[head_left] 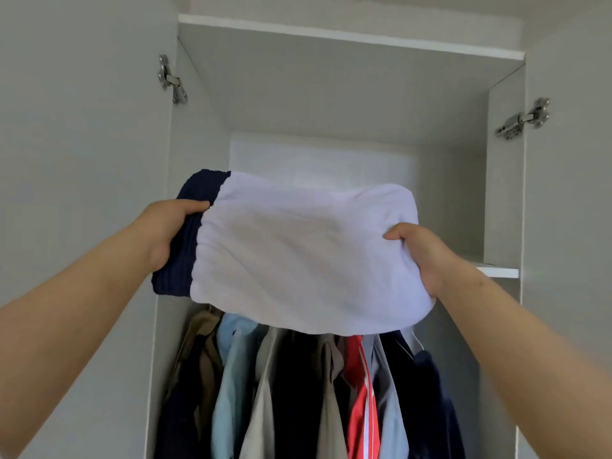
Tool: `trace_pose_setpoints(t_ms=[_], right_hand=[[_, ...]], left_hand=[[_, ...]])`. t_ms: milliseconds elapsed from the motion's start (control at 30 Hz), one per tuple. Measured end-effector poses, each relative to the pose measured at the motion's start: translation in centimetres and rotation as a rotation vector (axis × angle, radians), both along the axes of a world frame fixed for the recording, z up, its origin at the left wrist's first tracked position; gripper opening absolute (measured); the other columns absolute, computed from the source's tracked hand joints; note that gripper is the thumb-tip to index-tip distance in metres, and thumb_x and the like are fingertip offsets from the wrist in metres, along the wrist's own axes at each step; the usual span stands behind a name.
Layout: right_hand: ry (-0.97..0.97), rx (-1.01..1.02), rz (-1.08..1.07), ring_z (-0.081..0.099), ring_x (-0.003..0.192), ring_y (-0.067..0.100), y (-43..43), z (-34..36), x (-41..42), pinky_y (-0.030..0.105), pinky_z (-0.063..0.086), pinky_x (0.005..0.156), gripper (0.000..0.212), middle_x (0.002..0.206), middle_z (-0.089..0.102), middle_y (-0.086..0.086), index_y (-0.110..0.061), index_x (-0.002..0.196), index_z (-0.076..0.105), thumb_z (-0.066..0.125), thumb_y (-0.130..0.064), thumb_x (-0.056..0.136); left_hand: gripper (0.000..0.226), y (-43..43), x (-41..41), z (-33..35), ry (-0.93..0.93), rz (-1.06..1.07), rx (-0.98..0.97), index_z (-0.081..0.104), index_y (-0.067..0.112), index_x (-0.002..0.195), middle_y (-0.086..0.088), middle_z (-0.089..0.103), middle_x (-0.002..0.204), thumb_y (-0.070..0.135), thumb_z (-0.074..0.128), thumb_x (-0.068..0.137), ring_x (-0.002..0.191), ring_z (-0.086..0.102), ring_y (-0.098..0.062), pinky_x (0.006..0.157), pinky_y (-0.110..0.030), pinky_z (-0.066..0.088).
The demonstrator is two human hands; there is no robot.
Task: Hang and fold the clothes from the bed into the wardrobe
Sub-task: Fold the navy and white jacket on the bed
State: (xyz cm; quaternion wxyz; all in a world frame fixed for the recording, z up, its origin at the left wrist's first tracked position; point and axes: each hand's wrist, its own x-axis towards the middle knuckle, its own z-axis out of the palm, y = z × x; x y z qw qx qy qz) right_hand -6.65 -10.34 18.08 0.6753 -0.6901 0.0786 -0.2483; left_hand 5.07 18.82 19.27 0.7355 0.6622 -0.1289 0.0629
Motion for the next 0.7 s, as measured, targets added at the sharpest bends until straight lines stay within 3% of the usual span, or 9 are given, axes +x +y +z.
trace_pose_setpoints(t_ms=[200, 400, 500, 567, 700], right_hand=[[-0.025, -0.093, -0.006, 0.062, 0.041, 0.019, -4.4, 4.4, 7.7, 0.025, 0.043, 0.055, 0.014, 0.052, 0.066, 0.007, -0.01, 0.077, 0.062, 0.051, -0.015, 0.083], [-0.012, -0.174, -0.073, 0.061, 0.044, 0.024, -8.8, 6.7, 16.9, 0.026, 0.04, 0.054, 0.012, 0.048, 0.064, 0.007, -0.007, 0.076, 0.06, 0.053, -0.013, 0.083], [0.08, -0.204, -0.077, 0.056, 0.06, 0.028, -10.2, 5.9, 21.3, 0.025, 0.041, 0.059, 0.009, 0.063, 0.061, 0.013, -0.004, 0.083, 0.059, 0.053, -0.011, 0.083], [0.194, -0.273, -0.069, 0.049, 0.067, 0.028, -11.6, 4.9, 23.6, 0.026, 0.039, 0.066, 0.006, 0.073, 0.051, 0.012, -0.007, 0.086, 0.055, 0.052, -0.012, 0.084], [0.392, -0.494, -0.111, 0.048, 0.067, 0.022, -13.2, 3.3, 26.0, 0.024, 0.037, 0.056, 0.014, 0.081, 0.051, 0.009, -0.011, 0.084, 0.058, 0.046, -0.015, 0.091]], left_hand=[[0.014, -2.5, 6.7, 2.8, -0.048, 0.038, 0.023, 0.061, 0.012, 0.081, -0.006, 0.063, 0.079, 0.025, 0.062, 0.086, 0.069, 0.058, -0.023, 0.058, -0.031, 0.043], [0.018, -6.9, 15.0, 5.2, -0.089, 0.15, 0.123, 0.058, 0.006, 0.095, -0.01, 0.06, 0.082, 0.022, 0.061, 0.088, 0.07, 0.055, -0.027, 0.06, -0.032, 0.044], [0.023, -8.2, 19.7, 4.3, -0.092, 0.266, 0.287, 0.057, 0.002, 0.103, -0.015, 0.059, 0.095, 0.02, 0.06, 0.089, 0.082, 0.055, -0.03, 0.073, -0.036, 0.044], [0.022, -9.1, 22.3, 2.8, -0.094, 0.318, 0.516, 0.058, 0.0, 0.101, -0.014, 0.059, 0.092, 0.018, 0.061, 0.088, 0.08, 0.054, -0.029, 0.071, -0.033, 0.042], [0.026, -9.6, 25.1, 0.9, -0.007, 0.276, 0.813, 0.061, 0.002, 0.092, -0.008, 0.062, 0.081, 0.026, 0.067, 0.082, 0.071, 0.056, -0.022, 0.063, -0.029, 0.04]])
